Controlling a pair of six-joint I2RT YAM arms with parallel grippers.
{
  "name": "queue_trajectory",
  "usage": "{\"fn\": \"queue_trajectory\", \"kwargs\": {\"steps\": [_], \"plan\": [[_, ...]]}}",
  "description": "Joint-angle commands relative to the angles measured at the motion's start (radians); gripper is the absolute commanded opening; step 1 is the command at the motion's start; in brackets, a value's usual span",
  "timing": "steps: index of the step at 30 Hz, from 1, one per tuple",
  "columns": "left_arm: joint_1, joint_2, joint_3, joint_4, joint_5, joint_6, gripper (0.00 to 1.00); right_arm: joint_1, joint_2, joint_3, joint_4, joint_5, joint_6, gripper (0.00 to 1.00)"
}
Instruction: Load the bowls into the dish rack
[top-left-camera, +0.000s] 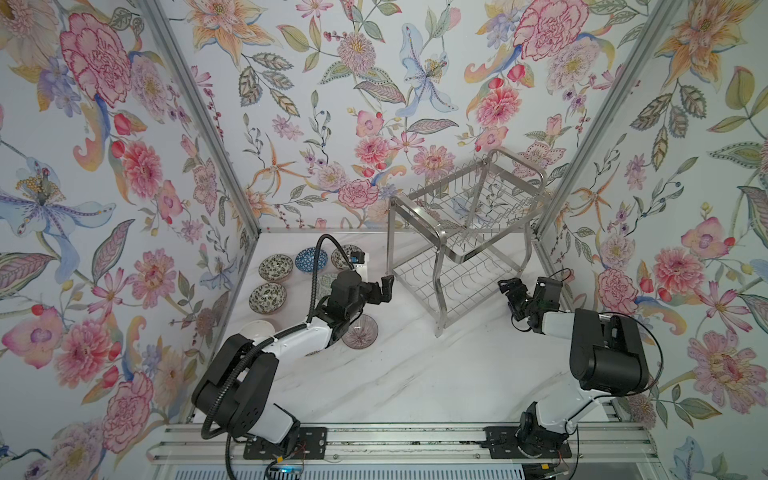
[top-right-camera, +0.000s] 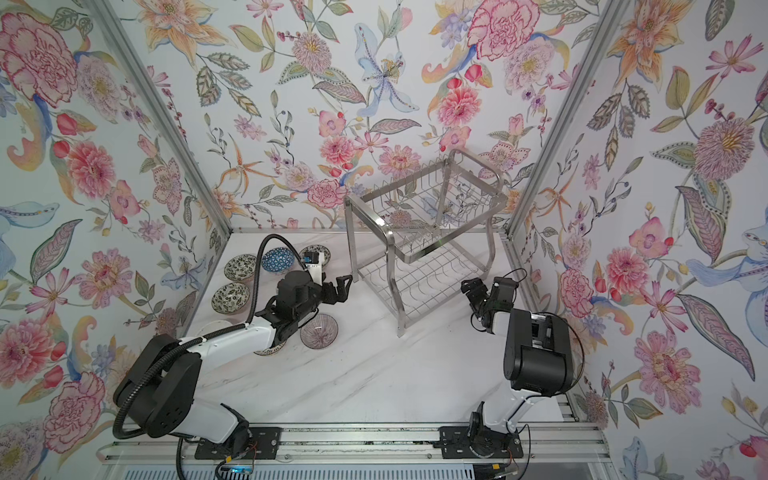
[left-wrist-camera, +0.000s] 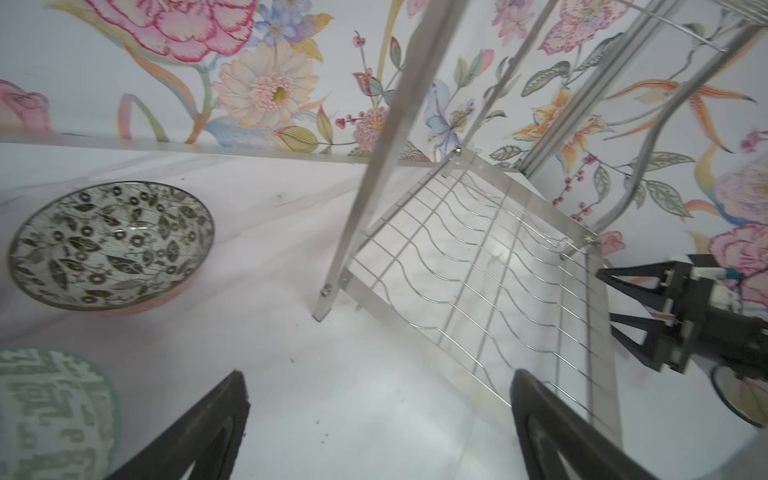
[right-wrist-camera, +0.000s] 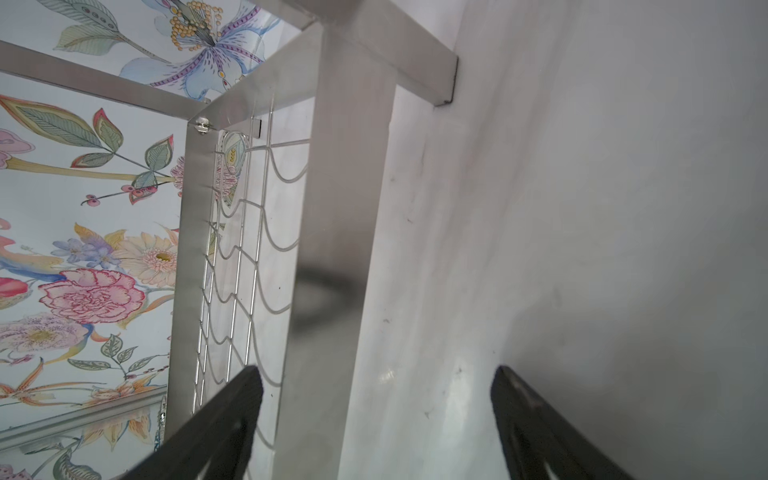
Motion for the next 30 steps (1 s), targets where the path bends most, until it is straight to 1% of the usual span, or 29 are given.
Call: {"fn": "queue_trajectory", "kwargs": {"steps": [1, 6, 8, 17, 20, 24, 25, 26, 27, 30], "plan": [[-0.092, -0.006, -0.036, 0.100, -0.007, -0.060, 0.99, -0.005, 0.044, 0.038, 0.072, -0.033, 0.005, 0.86], [-0.171, 0.036, -0.046, 0.237, -0.001, -0.128, 0.99, -0.016, 0.098, 0.061, 0.131, -0.052, 0.030, 0.83], [-0.198, 0.057, -0.033, 0.278, 0.002, -0.148, 0.99, -0.018, 0.113, 0.070, 0.151, -0.055, 0.039, 0.80], [-0.308, 0.189, 0.061, 0.389, 0.040, -0.187, 0.99, -0.023, 0.169, 0.097, 0.215, -0.063, 0.079, 0.69], [-0.324, 0.215, 0.081, 0.392, 0.010, -0.186, 0.99, -0.023, 0.179, 0.099, 0.233, -0.063, 0.084, 0.64], [-0.323, 0.255, 0.113, 0.398, -0.067, -0.198, 0.98, -0.022, 0.193, 0.098, 0.247, -0.057, 0.092, 0.55], [-0.320, 0.272, 0.129, 0.408, -0.067, -0.199, 0.93, -0.022, 0.199, 0.097, 0.254, -0.058, 0.098, 0.54], [-0.316, 0.289, 0.147, 0.415, -0.057, -0.200, 0.91, -0.022, 0.203, 0.097, 0.262, -0.058, 0.105, 0.52], [-0.314, 0.308, 0.171, 0.414, -0.047, -0.203, 0.86, -0.022, 0.209, 0.095, 0.275, -0.061, 0.111, 0.49], [-0.310, 0.350, 0.234, 0.390, -0.024, -0.199, 0.62, -0.022, 0.213, 0.083, 0.300, -0.065, 0.128, 0.44]]}}
